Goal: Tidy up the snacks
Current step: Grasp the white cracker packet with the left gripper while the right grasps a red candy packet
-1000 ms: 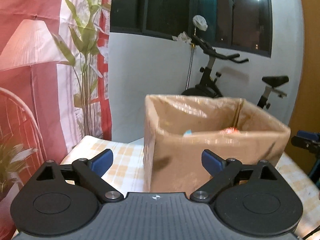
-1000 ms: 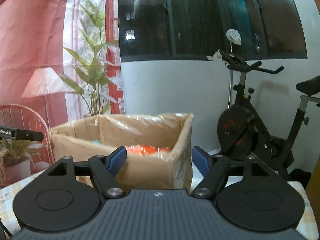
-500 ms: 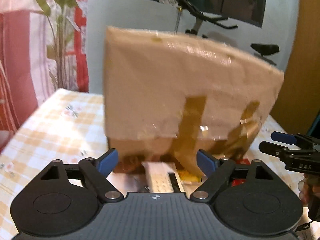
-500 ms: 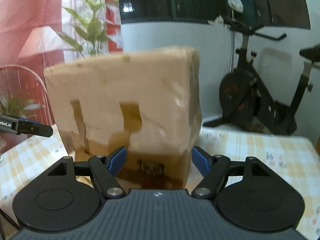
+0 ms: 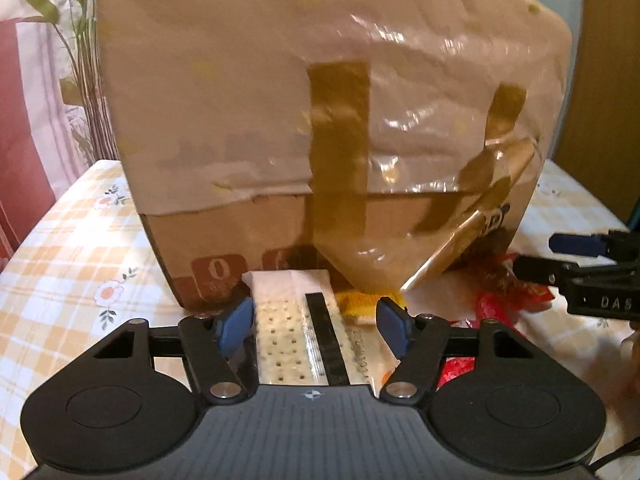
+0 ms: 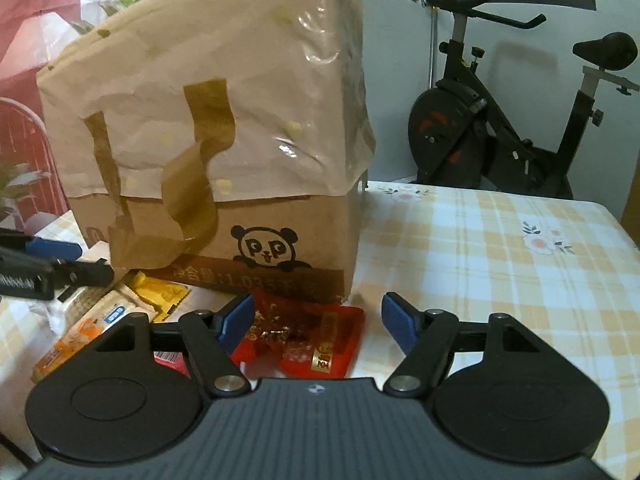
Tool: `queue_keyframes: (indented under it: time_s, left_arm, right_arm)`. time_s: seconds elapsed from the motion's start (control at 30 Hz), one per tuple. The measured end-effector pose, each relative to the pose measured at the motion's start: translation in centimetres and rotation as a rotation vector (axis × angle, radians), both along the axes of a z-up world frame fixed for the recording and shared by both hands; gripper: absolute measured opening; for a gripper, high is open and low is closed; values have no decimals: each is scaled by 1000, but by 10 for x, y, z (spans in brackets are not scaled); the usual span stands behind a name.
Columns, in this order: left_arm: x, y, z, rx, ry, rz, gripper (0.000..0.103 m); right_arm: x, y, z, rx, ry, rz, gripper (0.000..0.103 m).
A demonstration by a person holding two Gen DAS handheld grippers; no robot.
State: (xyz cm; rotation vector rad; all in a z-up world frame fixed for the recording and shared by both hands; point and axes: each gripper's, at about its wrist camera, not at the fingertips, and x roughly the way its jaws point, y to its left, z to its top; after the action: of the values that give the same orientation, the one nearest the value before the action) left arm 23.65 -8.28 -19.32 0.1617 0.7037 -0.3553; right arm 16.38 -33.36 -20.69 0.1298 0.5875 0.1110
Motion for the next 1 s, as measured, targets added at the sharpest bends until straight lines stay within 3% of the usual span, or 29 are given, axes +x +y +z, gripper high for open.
queue_keyframes:
  time_s: [0.1, 0.17, 0.63, 0.9, 1.0]
  left_arm:
    - [-4, 1, -3, 8, -11, -2, 68]
    - [-7, 4, -2, 6, -18, 6, 49]
    - [-48, 49, 22, -147, -56, 118, 49]
    - [-60, 49, 21, -188, -53, 110, 49]
    - [-62, 44, 16, -191, -45, 88, 49]
  right_arm:
    - [6, 4, -2, -10, 20, -1, 73]
    - [8, 7, -5, -20, 28, 5, 73]
    - [10, 9, -13, -24, 59, 7, 73]
    - [19, 19, -19, -92, 120, 31, 74]
    - [17, 25, -21, -123, 107, 48, 67]
